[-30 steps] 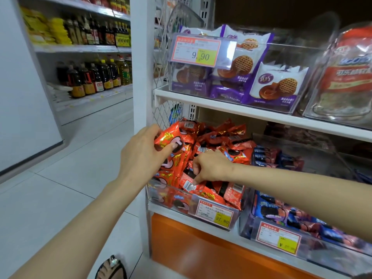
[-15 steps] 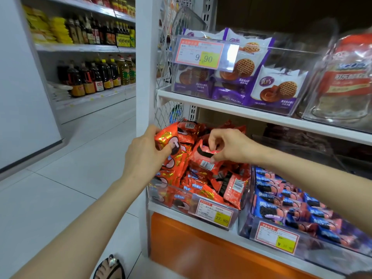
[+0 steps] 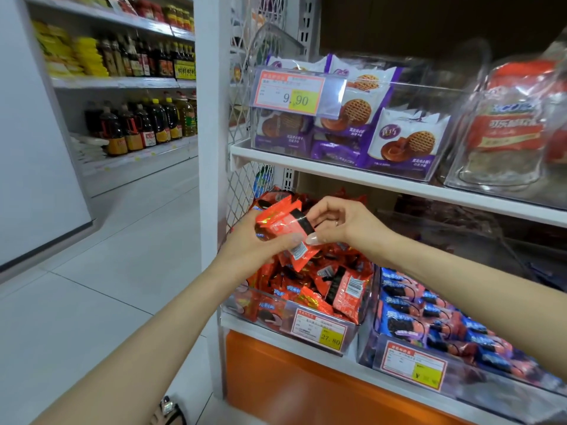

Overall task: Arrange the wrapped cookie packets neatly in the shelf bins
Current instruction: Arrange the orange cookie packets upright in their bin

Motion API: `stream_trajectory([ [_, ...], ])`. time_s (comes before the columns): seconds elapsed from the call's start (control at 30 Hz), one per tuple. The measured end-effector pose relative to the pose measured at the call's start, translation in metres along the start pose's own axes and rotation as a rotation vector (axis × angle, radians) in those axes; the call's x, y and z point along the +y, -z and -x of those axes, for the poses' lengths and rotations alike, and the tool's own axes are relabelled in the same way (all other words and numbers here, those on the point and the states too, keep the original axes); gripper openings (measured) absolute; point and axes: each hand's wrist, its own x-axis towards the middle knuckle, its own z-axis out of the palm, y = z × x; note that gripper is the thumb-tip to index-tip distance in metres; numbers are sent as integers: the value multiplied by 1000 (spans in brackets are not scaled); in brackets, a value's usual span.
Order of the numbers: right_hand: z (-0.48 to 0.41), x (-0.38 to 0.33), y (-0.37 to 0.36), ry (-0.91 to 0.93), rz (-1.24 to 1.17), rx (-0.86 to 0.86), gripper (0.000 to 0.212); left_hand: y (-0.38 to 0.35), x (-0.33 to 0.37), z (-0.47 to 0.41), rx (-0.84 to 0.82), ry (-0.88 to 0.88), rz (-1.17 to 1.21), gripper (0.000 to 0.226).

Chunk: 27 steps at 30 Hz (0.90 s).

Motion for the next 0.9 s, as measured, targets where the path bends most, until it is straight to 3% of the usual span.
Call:
stream_trajectory([
  [0.13, -7, -3, -5, 13, 17, -70, 28, 7, -1, 0, 73, 26, -57, 40],
  [0.2, -16, 0, 3, -16, 139, -66, 22, 20, -1, -2, 137, 33, -124, 39],
  [0.3, -30, 12, 7, -42, 671, -103, 20, 40, -3, -3, 266, 46, -269, 43],
  [0.4, -38, 29, -15, 4, 1266, -201, 43, 47, -5, 1, 280, 60, -310, 47],
  [0.5, -46, 41, -36, 8, 1583, -242, 62, 49, -6, 4, 277, 57, -342, 52],
  [0.67, -55, 47, -45, 26, 1707, -234, 59, 52, -6, 6, 262, 48, -355, 46],
  [0.9, -65, 44, -33, -91, 1514, -116, 50, 56, -7, 9, 260, 45, -362, 46],
])
